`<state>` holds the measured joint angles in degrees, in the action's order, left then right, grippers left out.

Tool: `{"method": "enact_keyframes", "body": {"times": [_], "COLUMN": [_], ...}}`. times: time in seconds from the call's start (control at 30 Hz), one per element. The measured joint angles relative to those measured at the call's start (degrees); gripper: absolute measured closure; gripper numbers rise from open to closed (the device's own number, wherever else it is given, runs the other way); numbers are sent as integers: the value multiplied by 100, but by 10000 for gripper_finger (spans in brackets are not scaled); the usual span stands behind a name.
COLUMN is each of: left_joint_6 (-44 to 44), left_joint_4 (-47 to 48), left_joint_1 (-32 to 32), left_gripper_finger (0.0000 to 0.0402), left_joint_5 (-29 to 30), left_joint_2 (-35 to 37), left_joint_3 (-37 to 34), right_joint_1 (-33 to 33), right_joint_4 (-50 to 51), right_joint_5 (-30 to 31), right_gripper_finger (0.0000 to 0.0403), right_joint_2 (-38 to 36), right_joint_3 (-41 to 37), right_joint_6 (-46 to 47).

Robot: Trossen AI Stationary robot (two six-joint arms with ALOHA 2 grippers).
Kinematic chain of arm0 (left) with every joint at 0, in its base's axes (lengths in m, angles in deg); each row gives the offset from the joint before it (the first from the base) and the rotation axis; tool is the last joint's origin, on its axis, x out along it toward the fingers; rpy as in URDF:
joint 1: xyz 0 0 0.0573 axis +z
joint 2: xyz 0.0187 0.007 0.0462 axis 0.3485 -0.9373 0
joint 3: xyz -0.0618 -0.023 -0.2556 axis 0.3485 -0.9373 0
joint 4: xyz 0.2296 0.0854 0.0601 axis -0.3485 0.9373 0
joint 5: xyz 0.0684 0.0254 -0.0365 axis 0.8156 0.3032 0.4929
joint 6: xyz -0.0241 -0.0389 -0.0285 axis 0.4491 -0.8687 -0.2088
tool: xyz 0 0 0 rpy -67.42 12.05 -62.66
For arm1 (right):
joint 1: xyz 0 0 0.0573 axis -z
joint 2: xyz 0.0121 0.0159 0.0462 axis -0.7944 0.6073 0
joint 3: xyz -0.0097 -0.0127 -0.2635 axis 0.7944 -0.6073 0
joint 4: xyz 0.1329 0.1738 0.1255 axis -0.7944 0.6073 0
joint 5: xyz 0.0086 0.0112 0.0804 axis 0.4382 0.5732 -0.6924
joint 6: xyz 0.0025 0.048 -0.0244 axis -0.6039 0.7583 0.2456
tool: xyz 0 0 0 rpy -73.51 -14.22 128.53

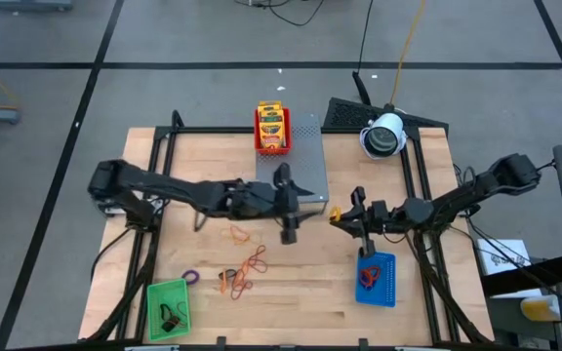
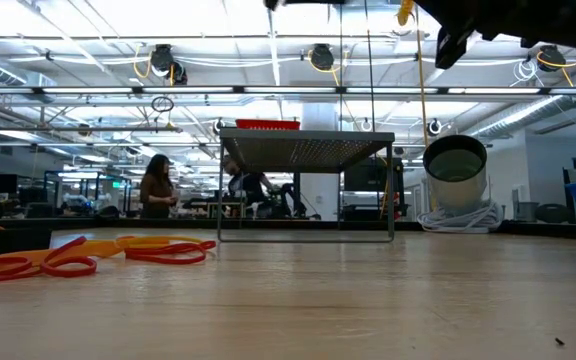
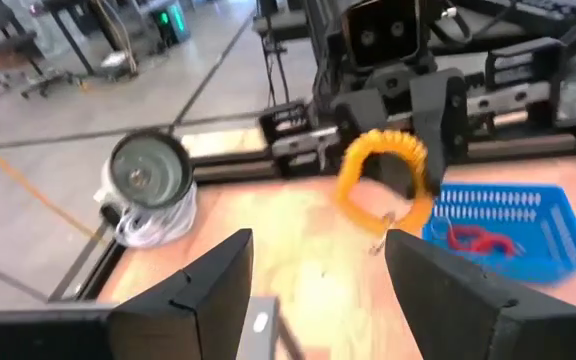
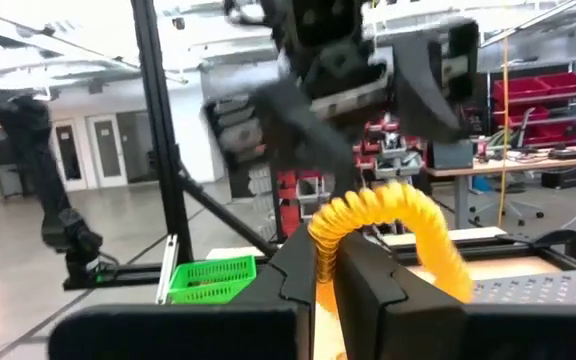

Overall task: Pick & Place Office Desk Supplies
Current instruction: Put the yellow spring keychain into the blue bin

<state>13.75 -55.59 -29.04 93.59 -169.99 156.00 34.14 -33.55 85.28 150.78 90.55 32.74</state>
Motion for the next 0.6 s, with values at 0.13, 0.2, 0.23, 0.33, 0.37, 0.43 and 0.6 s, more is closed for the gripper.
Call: {"method": "enact_keyframes", "body": {"times": [0.13,0.2,0.23,0.33,0.37,0.43,0.6], "left_joint_6": [-248,-476,-618,-1065,-1212,-1476,-1967], "left_joint_4": [872,1217,1452,1943,2162,2398,2689], "left_joint_1": [-103,-197,-247,-400,-455,-559,-808], "left_gripper_finger": [165,165,165,165,165,165,165], "left_joint_5": [11,1,-3,2,-1,-76,-261], "left_joint_2": [535,755,853,991,1015,1020,1005], "left_joint_3": [0,0,0,2,2,2,-35], "right_joint_1": [0,0,0,1,0,-2,0], "right_joint_4": [331,470,533,683,692,701,1066], "right_joint_5": [-6,-30,-79,-799,-1182,-1915,-3834], "right_gripper_finger": [395,395,395,395,395,395,395], "right_joint_2": [-159,-196,-210,-210,-209,-213,-215], "right_joint_3": [0,0,0,0,0,0,0], "right_joint_6": [26,164,234,496,625,955,1908]}}
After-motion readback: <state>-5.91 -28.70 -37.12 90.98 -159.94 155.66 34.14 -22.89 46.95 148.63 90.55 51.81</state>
